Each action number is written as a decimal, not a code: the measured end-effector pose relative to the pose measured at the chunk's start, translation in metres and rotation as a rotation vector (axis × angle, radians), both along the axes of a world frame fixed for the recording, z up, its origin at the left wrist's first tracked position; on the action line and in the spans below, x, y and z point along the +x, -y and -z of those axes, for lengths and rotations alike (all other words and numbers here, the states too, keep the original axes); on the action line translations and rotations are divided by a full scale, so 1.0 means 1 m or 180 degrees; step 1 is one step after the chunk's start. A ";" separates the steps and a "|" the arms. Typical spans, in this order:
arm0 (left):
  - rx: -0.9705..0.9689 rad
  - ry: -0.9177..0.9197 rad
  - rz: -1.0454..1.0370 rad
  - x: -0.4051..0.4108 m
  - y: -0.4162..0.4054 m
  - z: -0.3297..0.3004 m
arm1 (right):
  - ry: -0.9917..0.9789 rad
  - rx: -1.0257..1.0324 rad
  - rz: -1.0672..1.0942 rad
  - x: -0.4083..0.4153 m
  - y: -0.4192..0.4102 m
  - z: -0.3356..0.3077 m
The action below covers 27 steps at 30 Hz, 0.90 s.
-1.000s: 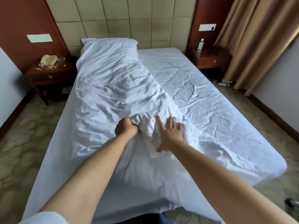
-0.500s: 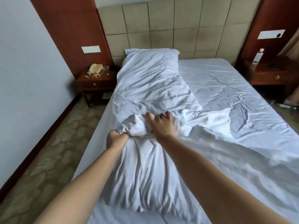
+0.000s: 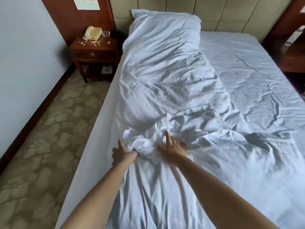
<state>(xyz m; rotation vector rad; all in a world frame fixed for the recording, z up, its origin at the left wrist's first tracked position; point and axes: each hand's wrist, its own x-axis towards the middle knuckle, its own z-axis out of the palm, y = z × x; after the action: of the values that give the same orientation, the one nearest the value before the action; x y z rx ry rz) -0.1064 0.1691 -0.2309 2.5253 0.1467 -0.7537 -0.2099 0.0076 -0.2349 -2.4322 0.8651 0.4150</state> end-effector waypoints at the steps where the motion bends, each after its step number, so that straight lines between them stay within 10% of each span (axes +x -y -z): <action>1: 0.0161 0.0239 0.0284 -0.001 0.006 0.005 | 0.0093 0.0142 -0.0024 -0.006 0.009 0.000; 7: 0.0360 0.2150 0.3000 -0.004 0.043 0.012 | -0.0108 -0.0865 -0.0333 -0.027 0.049 -0.012; 11: -0.0662 0.1068 0.0979 -0.003 0.059 -0.025 | -0.0918 -0.0860 -0.0188 -0.038 0.070 -0.025; 15: -0.1036 0.1143 0.0107 0.022 0.054 -0.048 | 0.0865 -0.1713 -0.0834 -0.027 0.056 -0.045; 19: -0.0324 0.2483 0.2075 0.037 0.059 -0.047 | 0.1102 -0.1117 -0.0684 -0.014 0.036 -0.056; 23: 0.0256 0.0619 0.4002 0.014 0.087 -0.043 | 0.0217 -0.0039 0.0022 -0.028 0.055 -0.051; 27: 0.0932 0.0957 0.4423 -0.014 0.111 -0.024 | -0.0154 -0.0406 0.0394 -0.059 0.099 -0.044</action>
<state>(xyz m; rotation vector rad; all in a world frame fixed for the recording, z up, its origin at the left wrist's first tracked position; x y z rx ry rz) -0.1205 0.0585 -0.2069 2.6951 -1.8412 -0.7764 -0.2690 -0.0915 -0.1913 -2.4756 1.0869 0.3846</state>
